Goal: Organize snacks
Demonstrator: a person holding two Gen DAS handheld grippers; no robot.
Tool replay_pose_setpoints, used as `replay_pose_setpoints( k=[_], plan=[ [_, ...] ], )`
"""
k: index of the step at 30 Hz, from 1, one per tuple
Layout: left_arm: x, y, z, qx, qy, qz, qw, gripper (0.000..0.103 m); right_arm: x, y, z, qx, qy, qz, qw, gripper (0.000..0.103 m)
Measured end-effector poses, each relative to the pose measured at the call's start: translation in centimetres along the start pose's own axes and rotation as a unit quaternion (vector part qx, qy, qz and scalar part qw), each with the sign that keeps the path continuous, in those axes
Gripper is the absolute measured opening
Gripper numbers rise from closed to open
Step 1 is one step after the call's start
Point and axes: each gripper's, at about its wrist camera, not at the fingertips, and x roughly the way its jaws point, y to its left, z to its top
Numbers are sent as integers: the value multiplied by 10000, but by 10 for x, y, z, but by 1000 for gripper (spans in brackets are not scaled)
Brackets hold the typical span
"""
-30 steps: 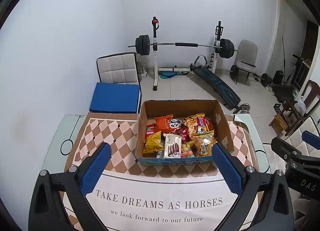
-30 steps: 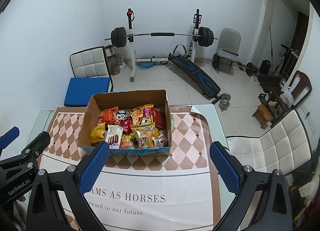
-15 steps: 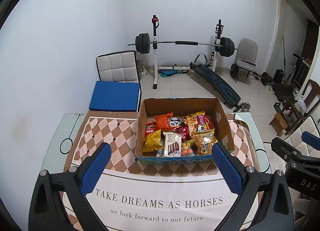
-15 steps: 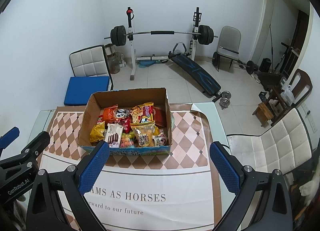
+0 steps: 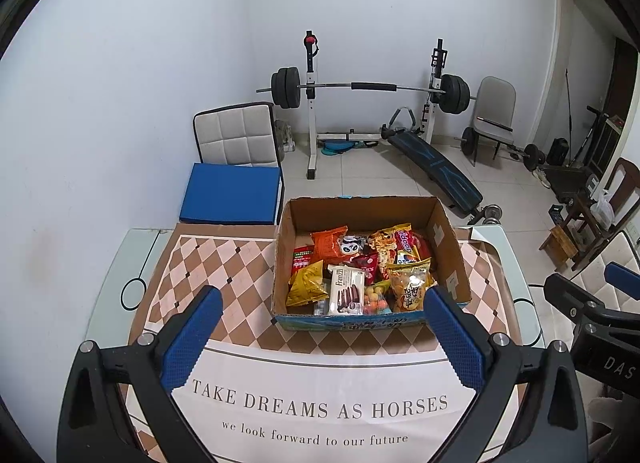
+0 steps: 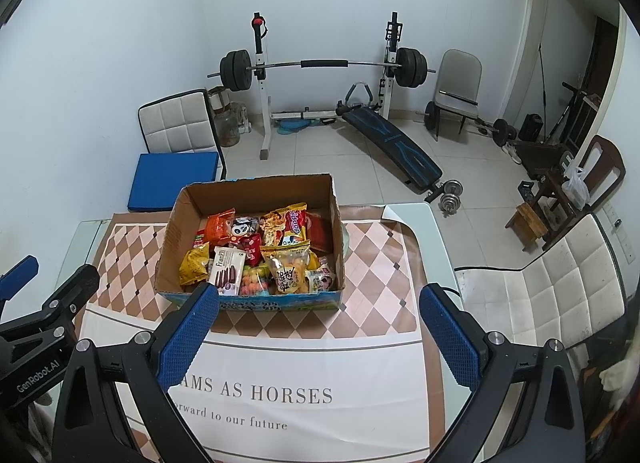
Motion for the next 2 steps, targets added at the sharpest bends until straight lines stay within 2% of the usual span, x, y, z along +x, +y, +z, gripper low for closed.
replay_pose_setpoints(
  k=[2],
  plan=[
    [1,0,1,2,-7,-20,10000,103,0,-1,1,-2,-17,-16,10000,102]
  ],
)
